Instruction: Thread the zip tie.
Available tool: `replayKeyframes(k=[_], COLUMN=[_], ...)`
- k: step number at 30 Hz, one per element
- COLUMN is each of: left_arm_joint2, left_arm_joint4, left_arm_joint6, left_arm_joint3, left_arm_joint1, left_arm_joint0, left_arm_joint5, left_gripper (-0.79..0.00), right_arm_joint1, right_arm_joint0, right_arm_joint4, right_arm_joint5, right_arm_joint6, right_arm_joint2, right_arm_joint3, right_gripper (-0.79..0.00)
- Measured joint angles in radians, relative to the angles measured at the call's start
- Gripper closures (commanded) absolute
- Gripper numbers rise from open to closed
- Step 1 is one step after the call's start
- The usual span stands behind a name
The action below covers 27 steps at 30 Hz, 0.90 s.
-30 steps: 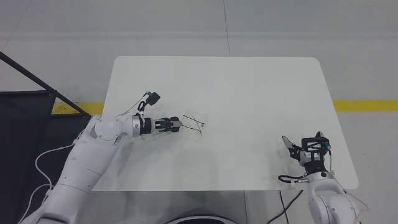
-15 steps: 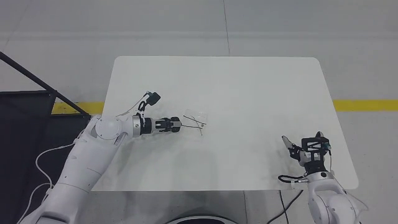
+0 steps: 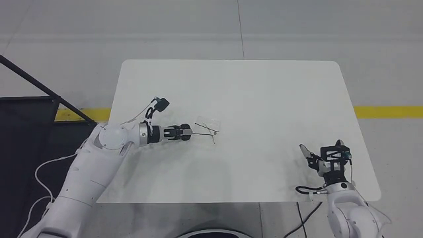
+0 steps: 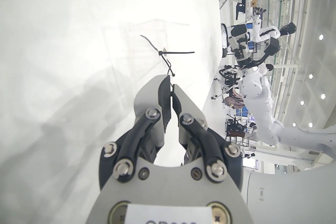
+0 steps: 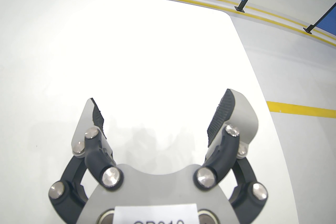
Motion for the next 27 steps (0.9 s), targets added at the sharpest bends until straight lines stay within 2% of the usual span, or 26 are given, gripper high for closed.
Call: replayKeyframes(k=[6, 23, 27], left_arm_joint2=[-0.028, -0.15, -0.162], left_arm_joint4=[-0.008, -0.106, -0.146], left_arm_joint6=[0.0, -0.058, -0.08], left_arm_joint3=[-0.04, -0.195, -0.208], left_arm_joint1=[0.011, 0.055, 0.06], left_arm_joint0=[0.03, 0.176, 0.194], left_arm_joint5=[-0.012, -0.077, -0.09], left_gripper=[0.0, 0.0, 0.0], right_arm_joint1=[0.0, 0.0, 0.001], right_arm_joint0=[0.0, 0.0, 0.012], right_arm_joint4=[0.0, 0.0, -0.033], right_arm_joint5=[0.0, 0.0, -0.043], right_arm_joint6=[0.0, 0.0, 0.022], right_arm_joint2=[0.0, 0.0, -0.023], right_arm_joint3=[0.0, 0.0, -0.018], right_gripper=[-0.785, -0.785, -0.785])
